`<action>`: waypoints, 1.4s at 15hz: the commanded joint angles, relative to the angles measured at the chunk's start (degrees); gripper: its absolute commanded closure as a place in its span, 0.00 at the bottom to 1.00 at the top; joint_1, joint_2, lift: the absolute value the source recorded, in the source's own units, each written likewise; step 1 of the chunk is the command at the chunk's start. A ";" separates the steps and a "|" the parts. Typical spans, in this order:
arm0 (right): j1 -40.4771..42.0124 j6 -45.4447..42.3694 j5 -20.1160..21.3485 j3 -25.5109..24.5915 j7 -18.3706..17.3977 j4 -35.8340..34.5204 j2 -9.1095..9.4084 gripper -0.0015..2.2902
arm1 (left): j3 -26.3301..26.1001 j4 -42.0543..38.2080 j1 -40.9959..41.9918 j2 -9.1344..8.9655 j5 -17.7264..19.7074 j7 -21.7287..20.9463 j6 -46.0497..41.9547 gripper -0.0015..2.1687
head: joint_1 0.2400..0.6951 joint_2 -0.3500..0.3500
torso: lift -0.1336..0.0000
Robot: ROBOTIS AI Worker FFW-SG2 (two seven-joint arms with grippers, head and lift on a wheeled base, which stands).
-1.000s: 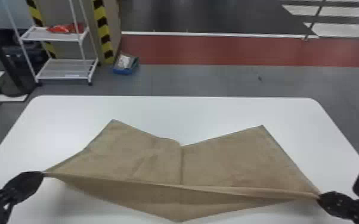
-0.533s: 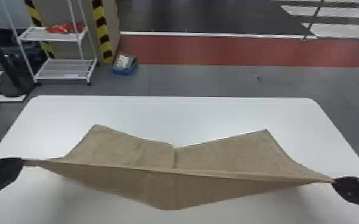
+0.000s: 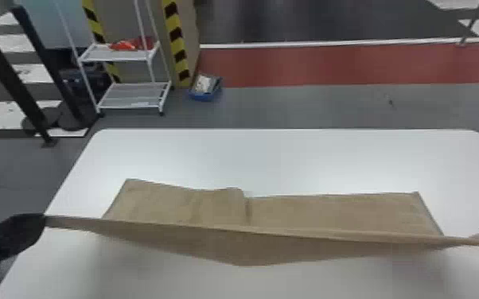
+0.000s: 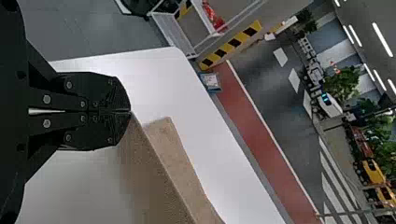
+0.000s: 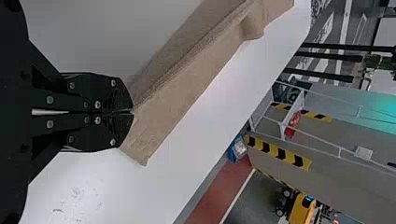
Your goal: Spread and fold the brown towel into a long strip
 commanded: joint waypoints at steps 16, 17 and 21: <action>-3.28 8.79 5.38 2.39 0.18 1.73 -1.46 0.83 | -2.84 -11.95 -2.27 -0.15 -14.53 -13.52 36.86 0.88 | 1.00 0.68 | 0.16; -4.60 10.20 5.64 3.09 0.18 2.26 -2.08 0.83 | -3.54 -11.42 -2.97 -0.15 -14.62 -12.82 36.15 0.88 | 1.00 0.68 | 0.16; -12.60 21.80 10.21 10.38 0.18 7.18 -6.12 0.83 | -10.05 -5.62 -11.06 -0.15 -18.05 -9.48 32.99 0.88 | 1.00 0.63 | 0.16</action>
